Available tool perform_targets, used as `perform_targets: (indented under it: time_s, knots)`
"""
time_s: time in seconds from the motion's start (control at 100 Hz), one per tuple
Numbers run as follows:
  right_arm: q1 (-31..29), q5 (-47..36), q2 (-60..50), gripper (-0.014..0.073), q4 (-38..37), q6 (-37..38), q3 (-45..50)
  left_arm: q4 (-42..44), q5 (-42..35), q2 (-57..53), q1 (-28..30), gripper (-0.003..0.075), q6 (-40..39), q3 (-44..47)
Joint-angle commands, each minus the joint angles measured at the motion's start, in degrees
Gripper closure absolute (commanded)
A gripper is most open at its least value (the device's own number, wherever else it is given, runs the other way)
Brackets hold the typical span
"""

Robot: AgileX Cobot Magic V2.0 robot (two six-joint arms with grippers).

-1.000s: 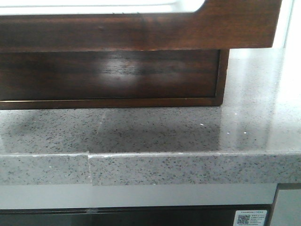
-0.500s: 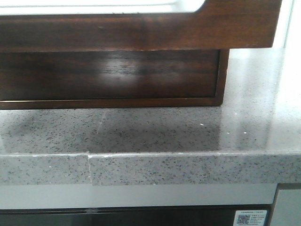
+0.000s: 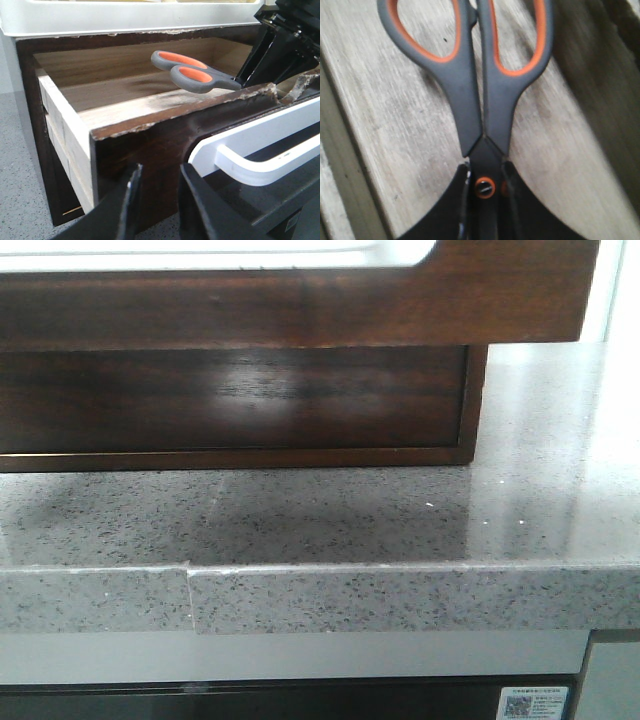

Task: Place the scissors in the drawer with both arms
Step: 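Carry the scissors over the open drawer with the right gripper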

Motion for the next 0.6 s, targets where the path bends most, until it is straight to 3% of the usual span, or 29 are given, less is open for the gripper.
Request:
perform_targets:
  time_s: [0.0,0.59]
  knots:
    - [0.0,-2.9,-1.6,0.0656,-0.4,-0.3,-2.0,0.3,-3.4,0.5,-0.5,0.0556,-0.6,-2.0]
    - [0.0,-2.8,1.2,0.0656,-0.6,-0.3,-2.0,0.3,-3.4,0.5,-0.5,0.0556,-0.6,-2.0]
